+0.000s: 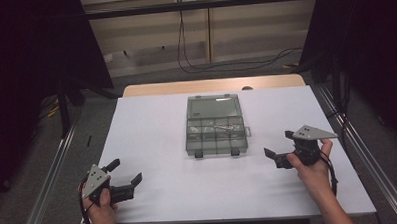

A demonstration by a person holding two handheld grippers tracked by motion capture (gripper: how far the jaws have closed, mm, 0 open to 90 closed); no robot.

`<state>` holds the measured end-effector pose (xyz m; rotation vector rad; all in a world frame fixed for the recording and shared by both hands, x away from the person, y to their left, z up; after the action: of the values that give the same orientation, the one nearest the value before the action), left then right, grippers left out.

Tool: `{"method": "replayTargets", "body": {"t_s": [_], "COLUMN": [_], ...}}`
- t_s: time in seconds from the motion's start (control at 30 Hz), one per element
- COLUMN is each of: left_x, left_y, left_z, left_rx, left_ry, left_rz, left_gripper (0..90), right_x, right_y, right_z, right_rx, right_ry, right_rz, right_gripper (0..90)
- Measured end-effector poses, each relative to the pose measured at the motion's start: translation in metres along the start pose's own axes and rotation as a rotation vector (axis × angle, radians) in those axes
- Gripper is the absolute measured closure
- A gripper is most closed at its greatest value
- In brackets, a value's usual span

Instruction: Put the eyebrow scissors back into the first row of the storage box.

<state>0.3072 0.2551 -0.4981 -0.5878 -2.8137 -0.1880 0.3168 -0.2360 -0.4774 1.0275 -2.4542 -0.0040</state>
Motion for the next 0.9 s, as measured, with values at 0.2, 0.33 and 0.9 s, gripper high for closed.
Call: {"method": "replayTargets", "body": {"t_s": [0.2,0.33,0.9], "left_x": [0.000,0.000,0.000], "left_y": [0.000,0.000,0.000], "left_z": [0.000,0.000,0.000], "left_rx": [0.006,0.006,-0.003], "left_ry": [0.002,0.003,0.004], "left_rz": [-0.003,-0.005,-0.003], "left_gripper": [4.7,4.7,4.7], "right_x": [0.014,0.022,0.062], "right_y": [-0.007,-0.014,-0.035], "right_z": [0.011,0.020,0.041], "right_rx": [-0.016,-0.032,-0.082], "right_ry": [-0.013,-0.015,-0.070], "right_rz": [0.020,0.037,0.095], "right_gripper": [0.0,0.0,0.0]}}
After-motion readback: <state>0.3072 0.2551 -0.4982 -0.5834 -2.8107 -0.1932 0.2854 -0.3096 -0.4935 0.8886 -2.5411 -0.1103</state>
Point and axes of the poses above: each handheld gripper's, and its own axes: x roughly backward along the jaws, z roughly out of its underside, y roughly to its left, the point moved 7 cm from there along -x, roughly forward along the jaws, and after that the axes turned 14 degrees about -z, right-handed, at the moved point
